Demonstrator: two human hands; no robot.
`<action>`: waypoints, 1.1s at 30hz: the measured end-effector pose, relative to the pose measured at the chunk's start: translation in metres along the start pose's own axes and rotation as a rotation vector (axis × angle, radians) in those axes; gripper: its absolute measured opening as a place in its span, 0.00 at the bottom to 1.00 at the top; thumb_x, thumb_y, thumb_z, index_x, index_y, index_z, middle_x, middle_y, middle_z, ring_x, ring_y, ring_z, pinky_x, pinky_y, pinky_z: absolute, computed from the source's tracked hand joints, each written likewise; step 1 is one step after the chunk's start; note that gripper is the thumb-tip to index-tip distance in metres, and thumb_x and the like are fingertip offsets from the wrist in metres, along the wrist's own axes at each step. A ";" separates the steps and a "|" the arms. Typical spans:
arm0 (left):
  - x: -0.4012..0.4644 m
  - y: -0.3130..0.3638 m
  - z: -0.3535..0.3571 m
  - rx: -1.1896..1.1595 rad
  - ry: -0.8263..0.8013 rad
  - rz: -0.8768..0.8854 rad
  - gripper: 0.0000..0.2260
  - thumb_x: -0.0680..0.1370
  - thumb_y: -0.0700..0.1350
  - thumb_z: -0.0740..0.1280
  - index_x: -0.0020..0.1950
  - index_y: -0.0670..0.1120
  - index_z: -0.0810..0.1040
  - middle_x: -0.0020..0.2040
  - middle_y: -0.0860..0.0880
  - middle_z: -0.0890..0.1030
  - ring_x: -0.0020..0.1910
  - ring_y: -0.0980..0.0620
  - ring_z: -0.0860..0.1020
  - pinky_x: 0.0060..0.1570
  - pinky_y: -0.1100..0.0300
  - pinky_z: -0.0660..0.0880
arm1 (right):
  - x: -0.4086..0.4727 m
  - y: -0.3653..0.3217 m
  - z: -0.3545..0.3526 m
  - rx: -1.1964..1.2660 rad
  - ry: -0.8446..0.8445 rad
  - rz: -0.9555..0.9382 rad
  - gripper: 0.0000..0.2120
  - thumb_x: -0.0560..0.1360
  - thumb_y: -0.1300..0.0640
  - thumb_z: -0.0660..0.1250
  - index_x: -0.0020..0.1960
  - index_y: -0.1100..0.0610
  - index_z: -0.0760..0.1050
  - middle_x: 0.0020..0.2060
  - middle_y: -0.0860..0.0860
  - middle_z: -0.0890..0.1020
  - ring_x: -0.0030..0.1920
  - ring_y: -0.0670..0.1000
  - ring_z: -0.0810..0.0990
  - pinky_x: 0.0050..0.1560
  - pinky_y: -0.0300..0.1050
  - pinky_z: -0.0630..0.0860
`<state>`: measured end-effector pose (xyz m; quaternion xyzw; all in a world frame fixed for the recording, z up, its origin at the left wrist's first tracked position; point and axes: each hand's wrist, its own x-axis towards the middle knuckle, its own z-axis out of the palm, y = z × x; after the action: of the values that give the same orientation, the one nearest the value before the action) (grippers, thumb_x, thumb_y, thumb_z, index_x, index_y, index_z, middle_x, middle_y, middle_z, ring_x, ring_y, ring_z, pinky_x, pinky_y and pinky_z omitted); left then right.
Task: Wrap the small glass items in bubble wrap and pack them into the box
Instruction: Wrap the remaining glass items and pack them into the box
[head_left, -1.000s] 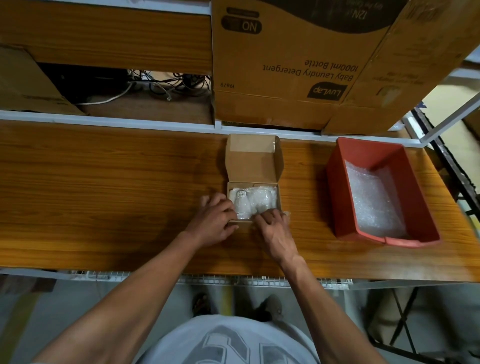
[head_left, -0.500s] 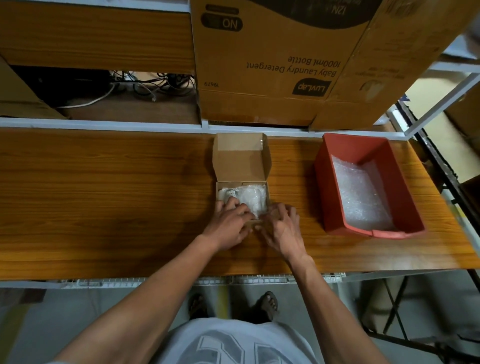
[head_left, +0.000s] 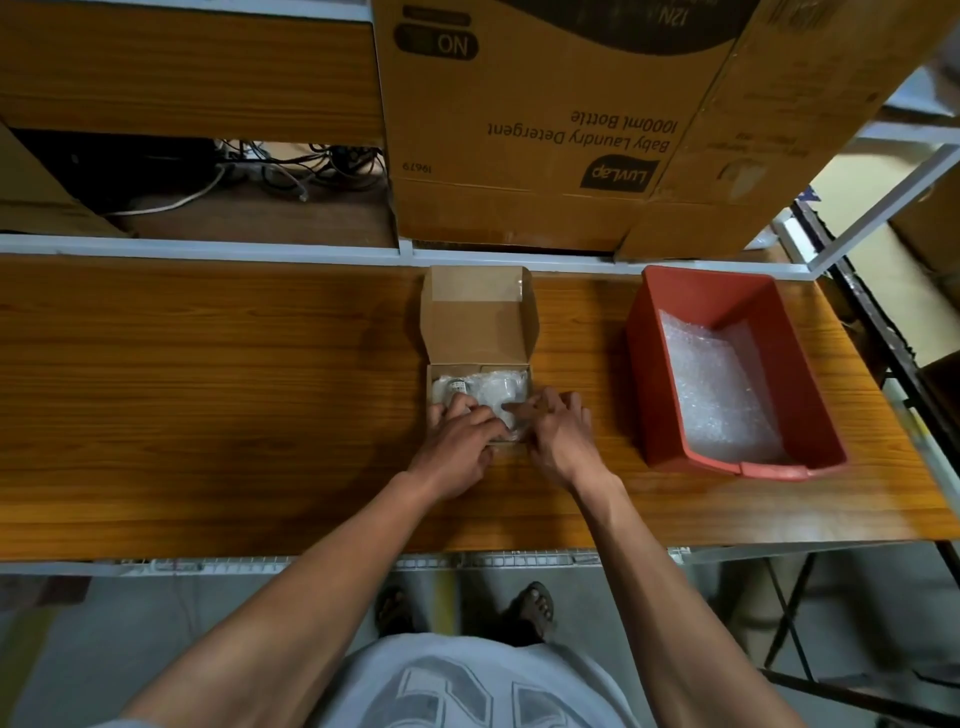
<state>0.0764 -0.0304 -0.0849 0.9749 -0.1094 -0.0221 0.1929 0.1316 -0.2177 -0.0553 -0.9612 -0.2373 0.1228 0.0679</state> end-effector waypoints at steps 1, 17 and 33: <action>0.000 0.000 0.000 -0.004 -0.001 -0.003 0.15 0.79 0.48 0.70 0.65 0.58 0.80 0.63 0.59 0.78 0.70 0.50 0.65 0.56 0.51 0.54 | 0.005 0.000 -0.002 0.010 -0.014 0.008 0.31 0.78 0.58 0.68 0.78 0.40 0.68 0.69 0.50 0.70 0.63 0.59 0.66 0.57 0.52 0.66; 0.001 0.002 -0.003 -0.030 -0.053 0.011 0.18 0.81 0.45 0.68 0.71 0.57 0.78 0.62 0.56 0.77 0.67 0.51 0.66 0.60 0.47 0.61 | 0.021 0.007 -0.004 -0.004 -0.011 -0.004 0.32 0.79 0.54 0.71 0.79 0.41 0.64 0.71 0.50 0.78 0.65 0.58 0.69 0.55 0.53 0.64; 0.012 0.006 -0.013 0.060 -0.170 0.062 0.22 0.80 0.41 0.67 0.71 0.60 0.77 0.66 0.59 0.75 0.66 0.49 0.64 0.54 0.48 0.58 | 0.020 0.004 -0.011 -0.061 -0.166 -0.002 0.38 0.82 0.48 0.67 0.85 0.40 0.52 0.78 0.48 0.67 0.66 0.61 0.65 0.62 0.55 0.66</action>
<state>0.0885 -0.0336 -0.0710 0.9710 -0.1560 -0.0953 0.1543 0.1533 -0.2123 -0.0491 -0.9491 -0.2467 0.1947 0.0190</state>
